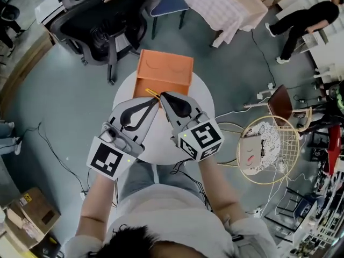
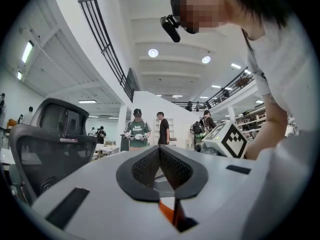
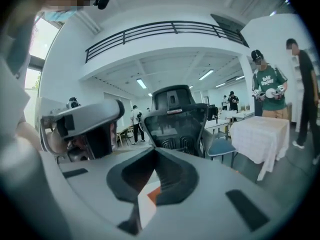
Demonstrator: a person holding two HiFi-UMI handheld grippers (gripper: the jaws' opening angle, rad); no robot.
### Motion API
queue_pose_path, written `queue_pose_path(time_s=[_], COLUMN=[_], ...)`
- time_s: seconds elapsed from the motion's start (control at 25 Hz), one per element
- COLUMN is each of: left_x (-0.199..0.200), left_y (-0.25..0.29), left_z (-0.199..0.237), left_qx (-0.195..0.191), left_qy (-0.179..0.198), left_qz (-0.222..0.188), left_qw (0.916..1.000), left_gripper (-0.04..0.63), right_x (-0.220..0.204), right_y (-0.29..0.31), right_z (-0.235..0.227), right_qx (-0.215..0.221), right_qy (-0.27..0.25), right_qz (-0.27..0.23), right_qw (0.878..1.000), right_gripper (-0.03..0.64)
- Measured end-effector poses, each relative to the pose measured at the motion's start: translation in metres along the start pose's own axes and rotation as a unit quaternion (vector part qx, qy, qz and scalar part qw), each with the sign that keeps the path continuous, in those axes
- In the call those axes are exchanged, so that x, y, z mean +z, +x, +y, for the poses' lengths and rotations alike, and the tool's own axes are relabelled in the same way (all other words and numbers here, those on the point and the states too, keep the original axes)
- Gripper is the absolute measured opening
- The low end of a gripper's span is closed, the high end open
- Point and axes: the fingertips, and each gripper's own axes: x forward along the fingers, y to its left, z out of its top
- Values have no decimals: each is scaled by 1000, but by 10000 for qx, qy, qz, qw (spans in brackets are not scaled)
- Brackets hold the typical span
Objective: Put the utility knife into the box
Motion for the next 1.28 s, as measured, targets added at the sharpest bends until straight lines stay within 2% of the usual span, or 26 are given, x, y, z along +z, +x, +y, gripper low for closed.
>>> queue_pose_path(time_s=[0.28, 0.6, 0.96, 1.28], left_x=[5, 6, 9, 12], left_y=[2, -13, -18, -21], left_z=[-29, -50, -58, -61], left_qx=[-662, -1144, -1383, -1448], left_qy=[41, 28, 93, 148], left_qz=[-46, -66, -83, -71], left_qw=[9978, 9934, 9903, 9893], left_gripper=[9, 9, 9, 9], right_x=[26, 34, 46, 52], right_y=[-47, -79, -95, -100], right_z=[21, 45, 59, 64], right_qx=[-498, -941, -1126, -1192], right_qy=[-153, -209, -218, -244], right_qz=[-519, -846, -1095, -1192], right_qw=[9973, 9917, 9874, 9854], right_gripper=[6, 6, 8, 6])
